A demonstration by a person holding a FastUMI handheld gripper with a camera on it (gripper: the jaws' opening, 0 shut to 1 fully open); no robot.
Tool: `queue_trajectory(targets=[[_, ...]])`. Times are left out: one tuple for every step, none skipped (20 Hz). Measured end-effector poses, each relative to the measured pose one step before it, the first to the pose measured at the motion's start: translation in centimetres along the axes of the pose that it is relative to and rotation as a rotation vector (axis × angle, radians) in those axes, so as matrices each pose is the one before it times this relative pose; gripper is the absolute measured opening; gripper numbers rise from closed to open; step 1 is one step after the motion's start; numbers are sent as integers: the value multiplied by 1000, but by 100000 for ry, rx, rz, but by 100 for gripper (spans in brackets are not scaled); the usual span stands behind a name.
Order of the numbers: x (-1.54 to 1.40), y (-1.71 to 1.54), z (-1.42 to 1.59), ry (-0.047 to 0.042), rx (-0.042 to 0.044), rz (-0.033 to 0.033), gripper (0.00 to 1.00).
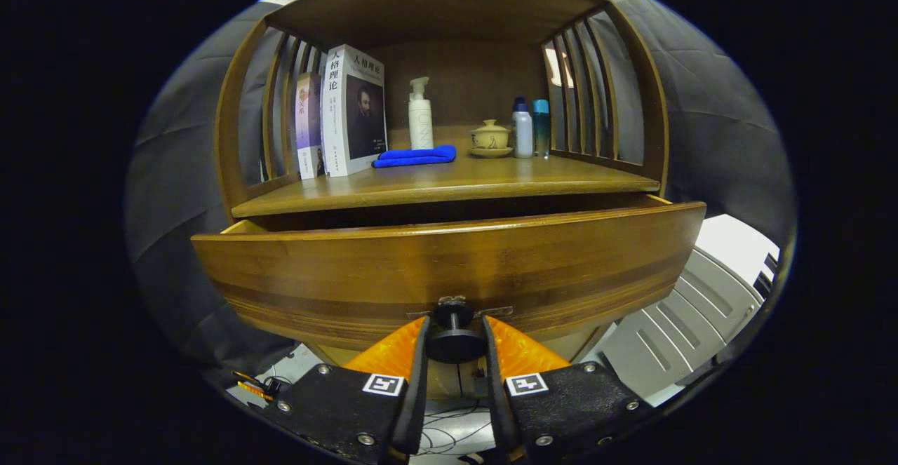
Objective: Pull open the drawer, take out the items inside it, and place them on the countertop above the cabinet.
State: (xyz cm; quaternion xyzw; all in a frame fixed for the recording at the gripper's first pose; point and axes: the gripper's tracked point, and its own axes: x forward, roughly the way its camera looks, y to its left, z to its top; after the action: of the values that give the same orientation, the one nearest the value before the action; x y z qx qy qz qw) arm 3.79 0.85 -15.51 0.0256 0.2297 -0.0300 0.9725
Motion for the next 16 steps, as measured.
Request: queue_trajectory(targets=[[-567, -10, -118, 146, -150, -235, 39], [-534, -9, -300, 728, -514, -102, 39], [-643, -75, -195, 474, -613, 60, 39], [-630, -87, -269, 542, -473, -14, 39], [-624, -96, -181, 318, -221, -110, 39], [82, 49, 7, 411, -122, -5, 39], [-53, 23, -18, 316, 188, 18, 39], [-46, 4, -66, 353, -29, 89, 39], [100, 10, 45, 149, -428, 110, 39], [-77, -59, -10, 279, -473, 52, 39], [-183, -35, -165, 246, -226, -104, 39], [-19, -50, -38, 195, -121, -167, 39], [-50, -135, -151, 622, -765, 125, 39], [-29, 24, -262, 296, -556, 256, 39], [-61, -64, -87, 249, 104, -137, 39], [21, 39, -155, 718, 324, -331, 39]])
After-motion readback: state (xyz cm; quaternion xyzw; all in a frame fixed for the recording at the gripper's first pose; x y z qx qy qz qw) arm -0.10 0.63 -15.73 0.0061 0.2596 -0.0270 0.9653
